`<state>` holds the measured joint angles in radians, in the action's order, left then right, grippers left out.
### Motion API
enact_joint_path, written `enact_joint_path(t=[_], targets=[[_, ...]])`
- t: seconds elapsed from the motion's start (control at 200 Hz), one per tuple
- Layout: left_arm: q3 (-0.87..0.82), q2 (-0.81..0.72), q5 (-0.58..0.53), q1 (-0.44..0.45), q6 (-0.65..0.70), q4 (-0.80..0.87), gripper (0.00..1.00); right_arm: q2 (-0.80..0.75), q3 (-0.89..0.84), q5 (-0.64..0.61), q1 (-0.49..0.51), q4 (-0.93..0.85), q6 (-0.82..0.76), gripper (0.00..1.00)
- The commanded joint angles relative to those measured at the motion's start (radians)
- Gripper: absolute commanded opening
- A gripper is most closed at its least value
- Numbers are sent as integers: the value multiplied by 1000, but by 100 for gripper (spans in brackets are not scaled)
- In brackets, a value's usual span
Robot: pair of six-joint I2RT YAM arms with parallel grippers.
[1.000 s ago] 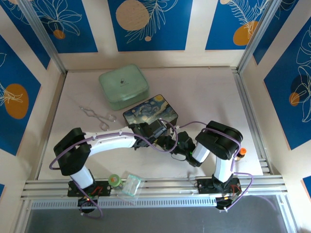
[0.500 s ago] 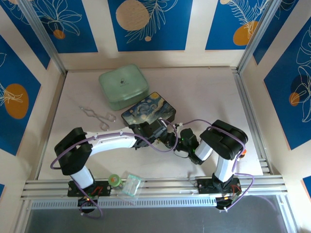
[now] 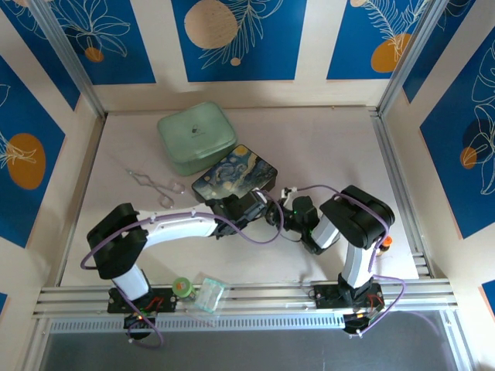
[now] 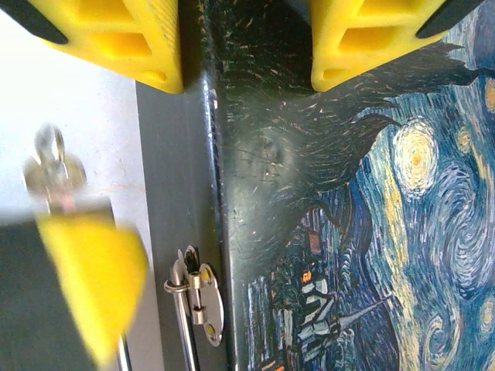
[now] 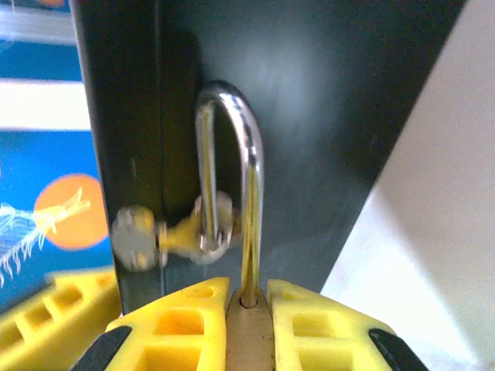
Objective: Unlock a padlock with a key
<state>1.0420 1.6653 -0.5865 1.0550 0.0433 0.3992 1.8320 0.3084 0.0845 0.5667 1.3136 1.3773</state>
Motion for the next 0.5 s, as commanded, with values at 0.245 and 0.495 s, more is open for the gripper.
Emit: enact_joint_path(t=[0.245,0.495], targets=[[-70,39,106,23,-9,242,35,-42,57,67,-86,-65,6,0],[-8,28,3,-3,-66,261,52,-182,40,261,-109,-688,-138,0]])
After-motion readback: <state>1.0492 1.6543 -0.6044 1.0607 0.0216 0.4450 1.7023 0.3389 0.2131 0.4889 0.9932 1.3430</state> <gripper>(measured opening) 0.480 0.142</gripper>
